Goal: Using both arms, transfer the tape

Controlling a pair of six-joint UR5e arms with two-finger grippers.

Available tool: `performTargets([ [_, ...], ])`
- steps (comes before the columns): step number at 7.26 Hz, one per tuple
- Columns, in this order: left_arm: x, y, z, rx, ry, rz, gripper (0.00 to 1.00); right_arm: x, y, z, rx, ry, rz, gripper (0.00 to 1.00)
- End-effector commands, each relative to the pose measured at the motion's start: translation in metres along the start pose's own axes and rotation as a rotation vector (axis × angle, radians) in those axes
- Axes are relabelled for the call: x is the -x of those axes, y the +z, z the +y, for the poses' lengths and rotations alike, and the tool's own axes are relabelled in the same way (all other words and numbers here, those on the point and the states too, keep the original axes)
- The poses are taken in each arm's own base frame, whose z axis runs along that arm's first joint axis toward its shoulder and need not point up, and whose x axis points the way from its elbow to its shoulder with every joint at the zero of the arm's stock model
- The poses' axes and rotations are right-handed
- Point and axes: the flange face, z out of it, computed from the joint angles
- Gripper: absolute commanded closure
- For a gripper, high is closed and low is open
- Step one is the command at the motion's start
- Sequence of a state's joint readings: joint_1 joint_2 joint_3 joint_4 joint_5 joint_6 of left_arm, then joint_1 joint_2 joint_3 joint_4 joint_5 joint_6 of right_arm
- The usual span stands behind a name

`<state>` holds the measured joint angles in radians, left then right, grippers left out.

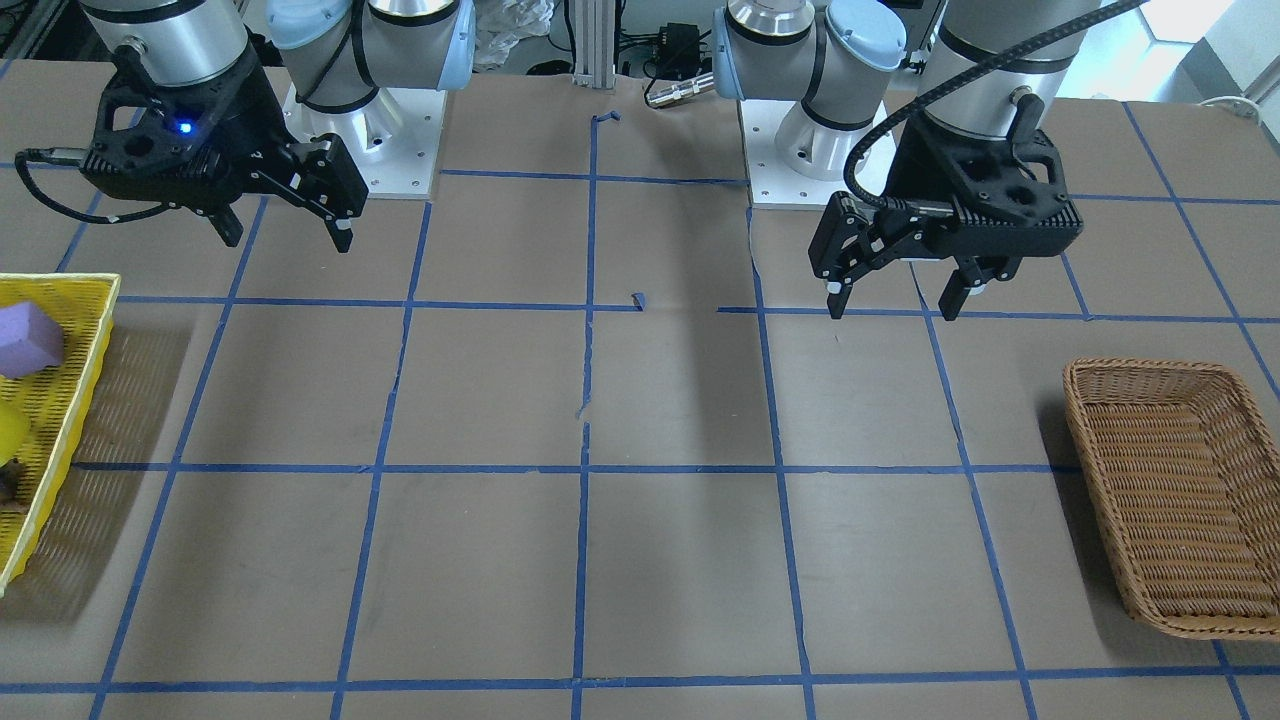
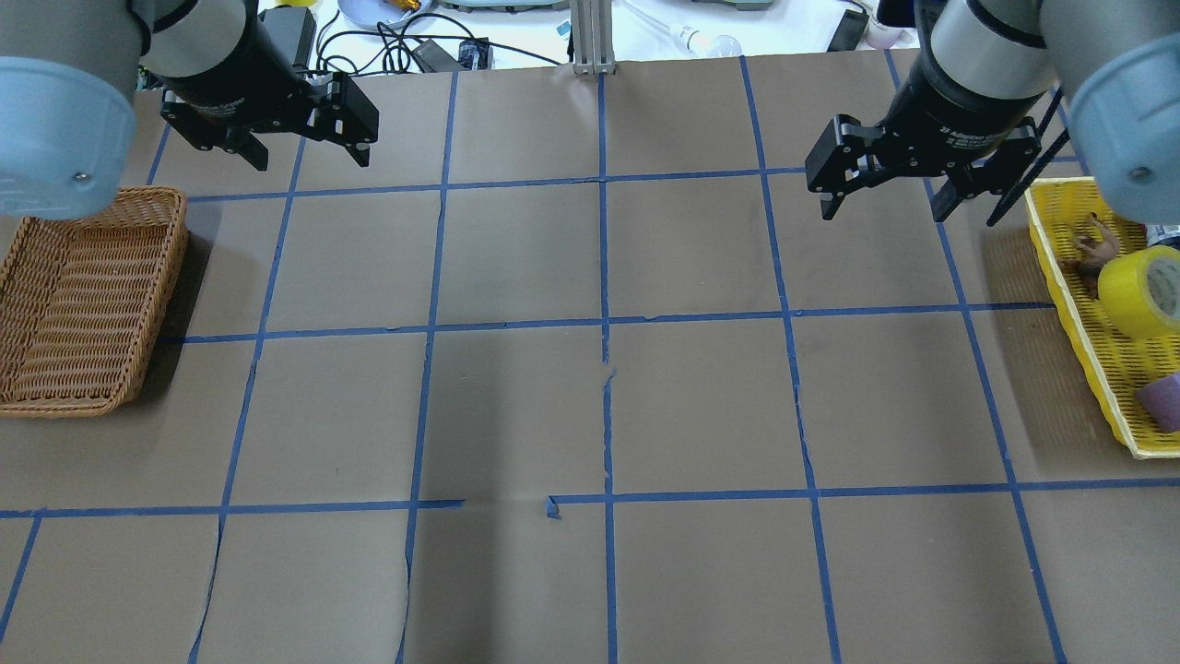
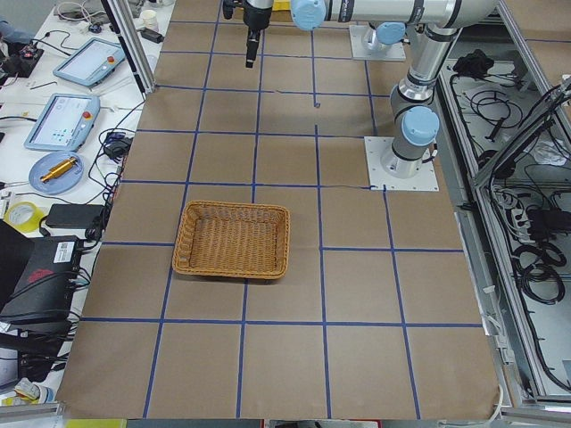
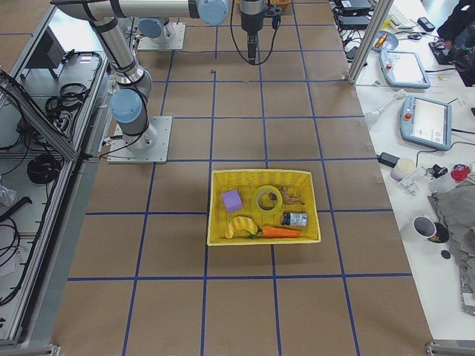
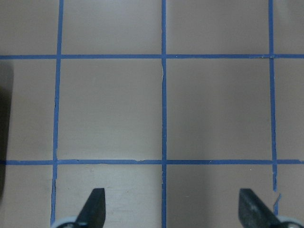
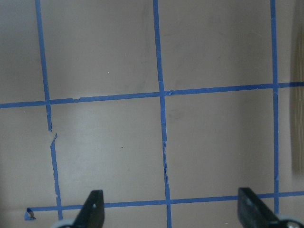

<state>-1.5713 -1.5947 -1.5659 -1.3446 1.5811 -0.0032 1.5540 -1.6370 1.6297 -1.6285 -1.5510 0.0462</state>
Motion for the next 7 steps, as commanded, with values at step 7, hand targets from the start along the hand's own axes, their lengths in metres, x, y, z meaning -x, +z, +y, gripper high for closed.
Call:
performTargets([
  [7, -0.003, -0.004, 0.033, 0.075, 0.007, -0.006, 0.00, -0.002, 0.007, 0.005, 0.016, 0.005, -0.001, 0.00],
])
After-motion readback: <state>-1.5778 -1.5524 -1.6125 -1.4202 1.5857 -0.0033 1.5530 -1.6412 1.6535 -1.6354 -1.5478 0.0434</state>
